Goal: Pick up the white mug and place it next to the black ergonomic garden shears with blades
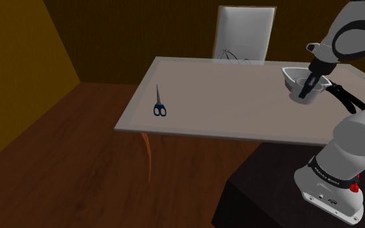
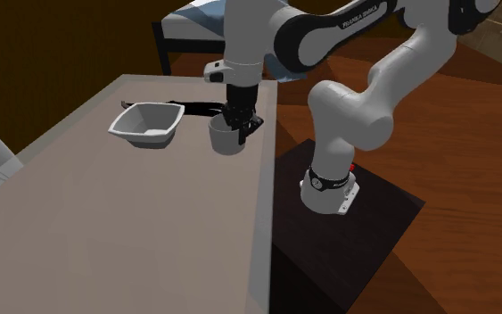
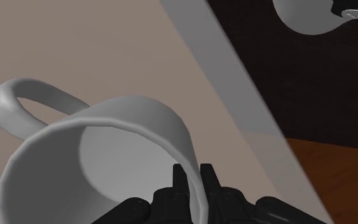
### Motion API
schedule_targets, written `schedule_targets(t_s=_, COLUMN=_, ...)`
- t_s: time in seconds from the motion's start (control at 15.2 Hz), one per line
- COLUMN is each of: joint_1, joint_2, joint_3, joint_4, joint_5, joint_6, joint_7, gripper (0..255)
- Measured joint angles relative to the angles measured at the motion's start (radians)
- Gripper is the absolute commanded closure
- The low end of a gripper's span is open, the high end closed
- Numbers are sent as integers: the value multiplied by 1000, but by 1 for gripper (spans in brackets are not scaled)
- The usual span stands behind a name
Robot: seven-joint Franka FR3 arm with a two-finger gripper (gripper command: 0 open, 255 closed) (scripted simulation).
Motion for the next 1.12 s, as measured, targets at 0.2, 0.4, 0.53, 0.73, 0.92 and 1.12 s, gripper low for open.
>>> schedule_targets(t_s=0.2, joint_1=-56, joint_2=-20, joint_3=-65, joint_4=13, joint_5=-54, joint_6=-26, joint_7=-79, gripper=255)
schedule_targets(t_s=0.4, joint_1=-119, joint_2=-18, joint_3=-155, joint_4=41, joint_5=-123, joint_6=-39, joint_7=-177, gripper=255)
schedule_targets(t_s=0.53, joint_1=-145, joint_2=0, joint_3=-205, joint_4=55, joint_5=-160, joint_6=-28, joint_7=-225, gripper=255)
schedule_targets(t_s=0.73, joint_1=-176, joint_2=30, joint_3=-283, joint_4=105, joint_5=-210, joint_6=-31, joint_7=-307, gripper=255)
schedule_targets(t_s=0.92, joint_1=-195, joint_2=71, joint_3=-366, joint_4=163, joint_5=-255, joint_6=-25, joint_7=-389, gripper=255)
schedule_targets(t_s=1.12, joint_1=-199, joint_2=120, joint_3=-453, joint_4=229, joint_5=-293, joint_6=-13, joint_7=-469, gripper=255)
